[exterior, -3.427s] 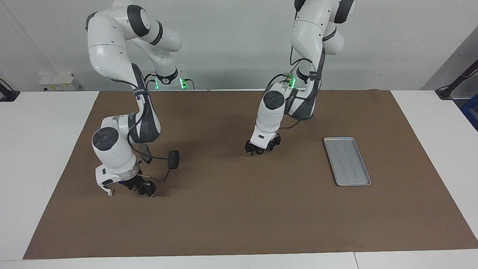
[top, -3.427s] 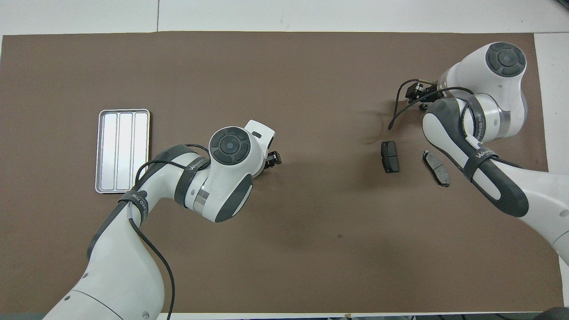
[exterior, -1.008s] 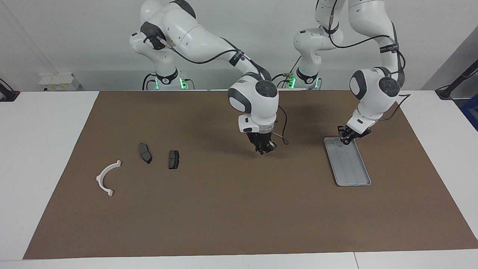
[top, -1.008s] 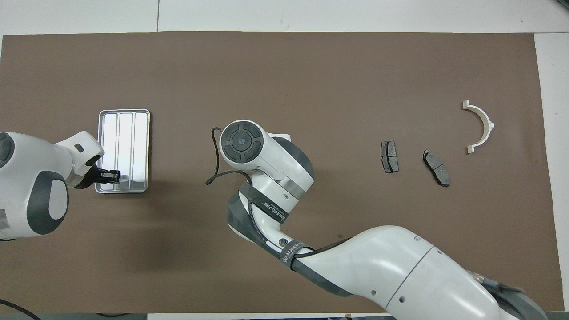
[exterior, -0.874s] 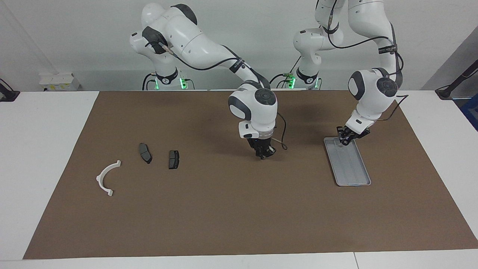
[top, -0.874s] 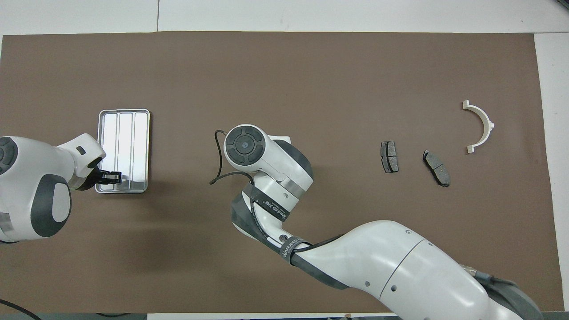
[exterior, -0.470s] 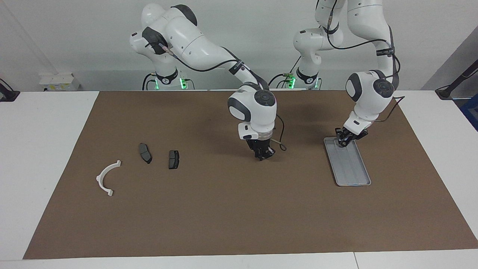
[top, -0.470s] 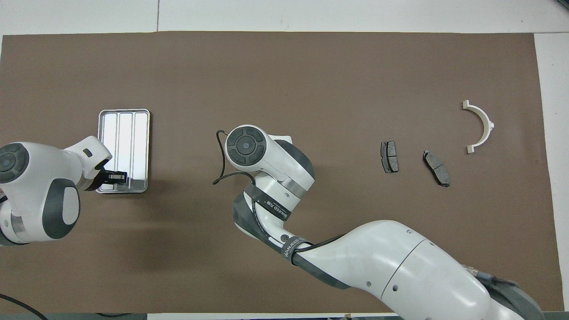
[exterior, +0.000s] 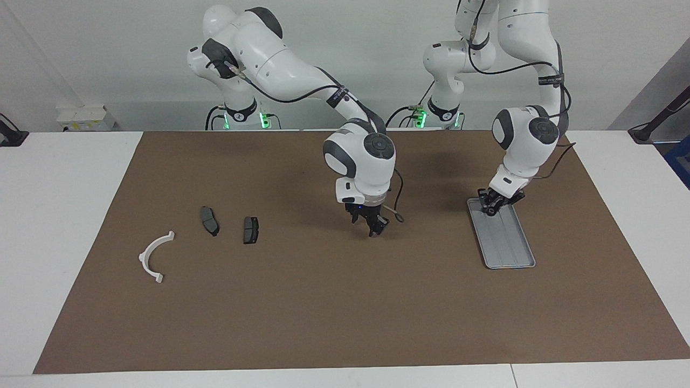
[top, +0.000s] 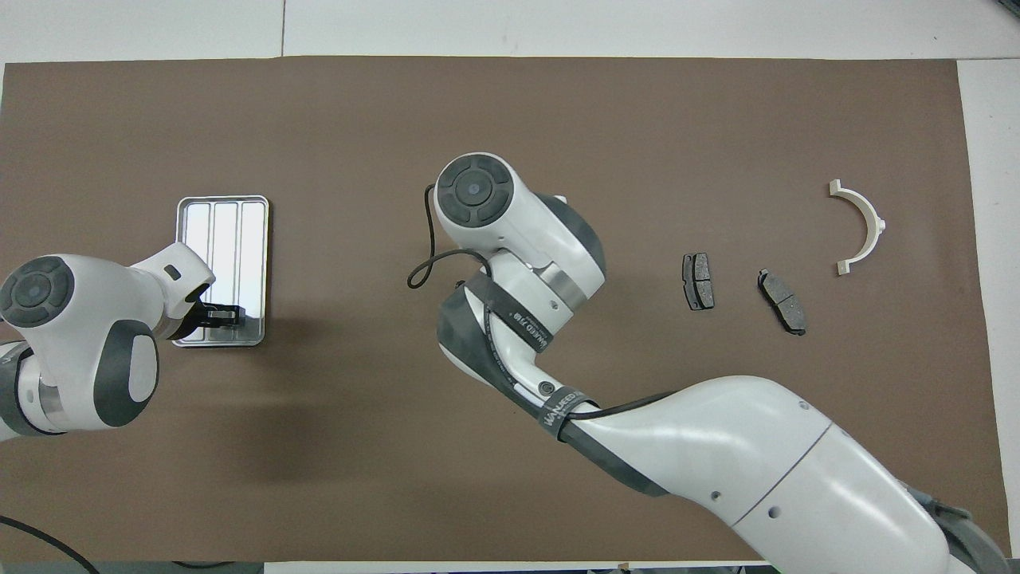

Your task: Pick bearing gear from pile to tray

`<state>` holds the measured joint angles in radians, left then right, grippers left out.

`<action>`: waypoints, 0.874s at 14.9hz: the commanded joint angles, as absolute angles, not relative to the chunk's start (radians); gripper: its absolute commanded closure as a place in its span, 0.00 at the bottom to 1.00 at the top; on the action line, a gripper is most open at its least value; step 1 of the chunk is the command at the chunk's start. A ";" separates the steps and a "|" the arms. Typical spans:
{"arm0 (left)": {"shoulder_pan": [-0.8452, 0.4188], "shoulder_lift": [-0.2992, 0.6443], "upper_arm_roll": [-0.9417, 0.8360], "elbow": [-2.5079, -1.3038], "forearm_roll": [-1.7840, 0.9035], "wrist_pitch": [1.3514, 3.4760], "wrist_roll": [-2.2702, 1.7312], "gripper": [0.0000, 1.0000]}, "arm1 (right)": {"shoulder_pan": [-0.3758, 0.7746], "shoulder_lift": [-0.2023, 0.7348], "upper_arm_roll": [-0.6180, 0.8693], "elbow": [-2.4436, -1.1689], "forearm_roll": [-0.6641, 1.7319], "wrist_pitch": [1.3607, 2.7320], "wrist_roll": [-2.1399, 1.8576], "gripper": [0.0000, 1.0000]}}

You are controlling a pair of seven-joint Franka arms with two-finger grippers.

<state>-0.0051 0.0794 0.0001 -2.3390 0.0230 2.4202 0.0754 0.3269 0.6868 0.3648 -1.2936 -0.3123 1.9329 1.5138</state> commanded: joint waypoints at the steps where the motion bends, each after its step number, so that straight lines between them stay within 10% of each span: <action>1: -0.024 0.090 0.009 -2.187 0.025 2.233 0.081 0.00 | 0.214 0.625 0.383 -1.276 -0.238 1.896 1.320 0.00; 13: -0.575 0.327 0.005 -1.904 0.021 2.248 -0.776 0.02 | -0.130 0.529 0.383 -1.293 -0.190 1.727 0.430 0.00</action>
<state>-0.5542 0.2525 -0.0140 -1.9429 0.0199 2.1953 -0.7313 -0.0846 0.5505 0.3688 -1.2657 -0.2064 1.7372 0.5180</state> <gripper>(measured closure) 0.004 0.000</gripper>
